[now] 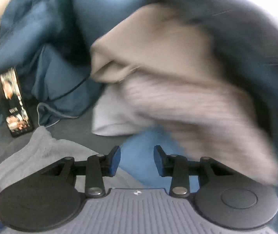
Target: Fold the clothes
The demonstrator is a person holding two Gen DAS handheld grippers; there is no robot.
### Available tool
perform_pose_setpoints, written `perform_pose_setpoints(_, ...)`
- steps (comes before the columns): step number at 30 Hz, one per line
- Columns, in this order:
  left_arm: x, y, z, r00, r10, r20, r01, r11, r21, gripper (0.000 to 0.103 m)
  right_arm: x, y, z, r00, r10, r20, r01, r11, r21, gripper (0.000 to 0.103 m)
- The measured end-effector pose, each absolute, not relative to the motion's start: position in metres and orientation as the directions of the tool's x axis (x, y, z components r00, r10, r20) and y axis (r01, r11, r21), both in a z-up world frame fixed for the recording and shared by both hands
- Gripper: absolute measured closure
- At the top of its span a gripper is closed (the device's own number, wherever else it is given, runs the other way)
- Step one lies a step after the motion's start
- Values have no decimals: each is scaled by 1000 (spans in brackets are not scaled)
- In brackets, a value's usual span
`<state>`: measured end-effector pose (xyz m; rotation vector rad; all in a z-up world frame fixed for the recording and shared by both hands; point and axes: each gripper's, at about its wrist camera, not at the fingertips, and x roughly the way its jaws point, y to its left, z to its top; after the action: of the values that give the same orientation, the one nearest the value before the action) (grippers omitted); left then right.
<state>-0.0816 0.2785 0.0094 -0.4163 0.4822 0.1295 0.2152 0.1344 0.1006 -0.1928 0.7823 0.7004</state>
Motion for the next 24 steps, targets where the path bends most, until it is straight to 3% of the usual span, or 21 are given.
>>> perform_pose_setpoints(6, -86, 259, 27, 895, 62, -441, -220, 922, -317, 5, 144, -28, 209, 606, 452, -655, -552, 832, 63, 54)
perform_pose_setpoints(13, -86, 200, 59, 920, -244, -306, 84, 887, -454, 4, 61, -151, 303, 756, 353, -552, -460, 885, -64, 48)
perform_pose_setpoints(18, -51, 149, 36, 864, -313, -394, 137, 900, -414, 4, 77, -155, 258, 683, 399, -612, -527, 849, -34, 48)
perform_pose_setpoints(21, -34, 131, 19, 831, -236, -503, 84, 948, -306, 5, 106, -130, 181, 594, 418, -687, -580, 814, -6, 49)
perform_pose_setpoints(24, -31, 119, 12, 822, -185, -539, 79, 974, -214, 4, 139, -106, 117, 544, 416, -729, -590, 807, 20, 51)
